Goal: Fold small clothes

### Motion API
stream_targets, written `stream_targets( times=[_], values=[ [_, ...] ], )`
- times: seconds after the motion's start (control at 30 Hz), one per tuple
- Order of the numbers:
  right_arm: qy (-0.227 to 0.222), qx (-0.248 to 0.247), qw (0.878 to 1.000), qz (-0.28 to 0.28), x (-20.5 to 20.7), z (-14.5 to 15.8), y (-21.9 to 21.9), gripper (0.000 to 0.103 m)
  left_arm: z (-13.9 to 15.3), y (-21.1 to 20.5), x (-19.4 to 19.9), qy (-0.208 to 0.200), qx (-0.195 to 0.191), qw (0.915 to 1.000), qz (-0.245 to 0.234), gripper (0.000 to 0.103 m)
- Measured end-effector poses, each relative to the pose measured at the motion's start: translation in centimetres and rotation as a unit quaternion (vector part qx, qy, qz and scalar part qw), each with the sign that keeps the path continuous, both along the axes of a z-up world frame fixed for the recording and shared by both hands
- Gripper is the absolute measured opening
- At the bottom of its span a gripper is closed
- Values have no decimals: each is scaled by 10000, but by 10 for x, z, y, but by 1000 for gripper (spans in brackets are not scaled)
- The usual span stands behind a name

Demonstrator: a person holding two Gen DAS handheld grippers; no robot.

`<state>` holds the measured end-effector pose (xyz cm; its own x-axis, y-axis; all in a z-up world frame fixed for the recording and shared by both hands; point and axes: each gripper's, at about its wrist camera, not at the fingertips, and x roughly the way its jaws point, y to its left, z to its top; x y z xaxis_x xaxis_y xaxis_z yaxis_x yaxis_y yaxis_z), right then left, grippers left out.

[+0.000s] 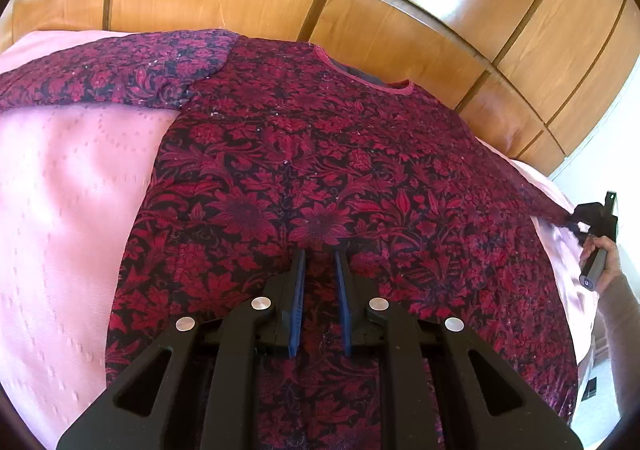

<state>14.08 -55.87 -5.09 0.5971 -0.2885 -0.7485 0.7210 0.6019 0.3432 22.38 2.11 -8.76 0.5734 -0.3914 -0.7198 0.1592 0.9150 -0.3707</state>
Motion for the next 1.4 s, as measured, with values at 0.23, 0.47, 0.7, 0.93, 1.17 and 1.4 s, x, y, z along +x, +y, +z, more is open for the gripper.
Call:
stream_targets(
  times=[0.23, 0.47, 0.7, 0.93, 1.17, 1.4],
  values=[
    [850, -414, 9951, -299, -1, -32, 3, 9, -2, 2, 0, 31, -73, 10000, 7, 14],
    [276, -220, 9992, 197, -27, 1, 40, 54, -3, 6, 0, 18, -186, 9998, 13, 14],
    [-126, 333, 9575, 2862, -50, 25, 155, 47, 6, 12, -2, 214, -261, 9994, 0, 14],
    [217, 457, 9000, 4328, -99, 1, 255, 39, 30, 45, -41, 32, 56, 10000, 71, 46],
    [419, 624, 8870, 4556, -125, -12, 270, 34, 23, 68, -72, 159, 207, 9995, 194, 37],
    [403, 664, 8918, 4457, -137, -5, 265, 33, 18, 66, -86, 114, 607, 9980, 118, 13]
  ],
)
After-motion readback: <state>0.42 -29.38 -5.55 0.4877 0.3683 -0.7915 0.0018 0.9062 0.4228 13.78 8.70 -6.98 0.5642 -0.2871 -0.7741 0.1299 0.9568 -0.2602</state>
